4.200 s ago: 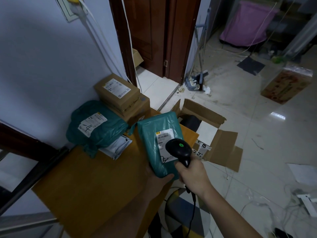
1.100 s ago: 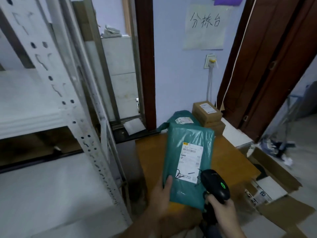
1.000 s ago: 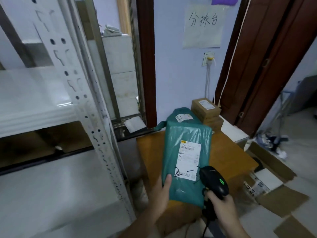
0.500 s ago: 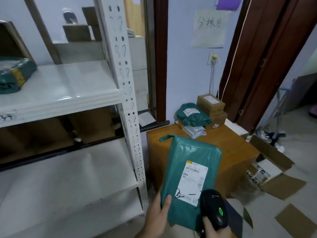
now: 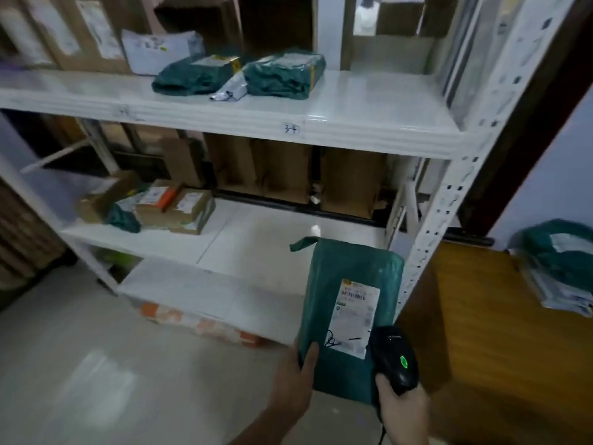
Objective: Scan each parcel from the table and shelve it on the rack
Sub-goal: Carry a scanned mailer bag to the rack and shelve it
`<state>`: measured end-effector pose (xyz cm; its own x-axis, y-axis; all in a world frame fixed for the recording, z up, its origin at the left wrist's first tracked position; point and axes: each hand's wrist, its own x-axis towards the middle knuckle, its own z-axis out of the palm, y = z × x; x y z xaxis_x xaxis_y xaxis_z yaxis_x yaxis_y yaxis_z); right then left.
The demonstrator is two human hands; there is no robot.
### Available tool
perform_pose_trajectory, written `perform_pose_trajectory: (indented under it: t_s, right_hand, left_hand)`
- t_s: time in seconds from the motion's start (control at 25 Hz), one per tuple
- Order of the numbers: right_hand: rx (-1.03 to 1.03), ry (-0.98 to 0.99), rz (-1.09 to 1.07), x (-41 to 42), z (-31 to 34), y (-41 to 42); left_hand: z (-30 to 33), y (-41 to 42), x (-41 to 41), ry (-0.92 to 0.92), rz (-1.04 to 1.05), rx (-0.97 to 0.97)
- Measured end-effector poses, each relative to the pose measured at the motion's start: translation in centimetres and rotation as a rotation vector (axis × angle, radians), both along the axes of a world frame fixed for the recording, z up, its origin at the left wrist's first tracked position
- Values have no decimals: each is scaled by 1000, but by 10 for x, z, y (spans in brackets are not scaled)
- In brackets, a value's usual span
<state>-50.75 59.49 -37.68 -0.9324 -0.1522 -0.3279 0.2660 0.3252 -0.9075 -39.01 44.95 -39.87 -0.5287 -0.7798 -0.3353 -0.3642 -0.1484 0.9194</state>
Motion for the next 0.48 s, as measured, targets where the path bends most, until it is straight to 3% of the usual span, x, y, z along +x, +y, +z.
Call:
perform_pose_trajectory:
  t_s: [0.2, 0.48]
  right_hand:
    - [-23, 43, 246, 31, 25, -81]
    - [-20, 156, 284, 86, 30, -215]
  left_hand:
    - [18, -63, 43, 54, 126, -2]
    - [29, -192, 105, 79, 177, -93]
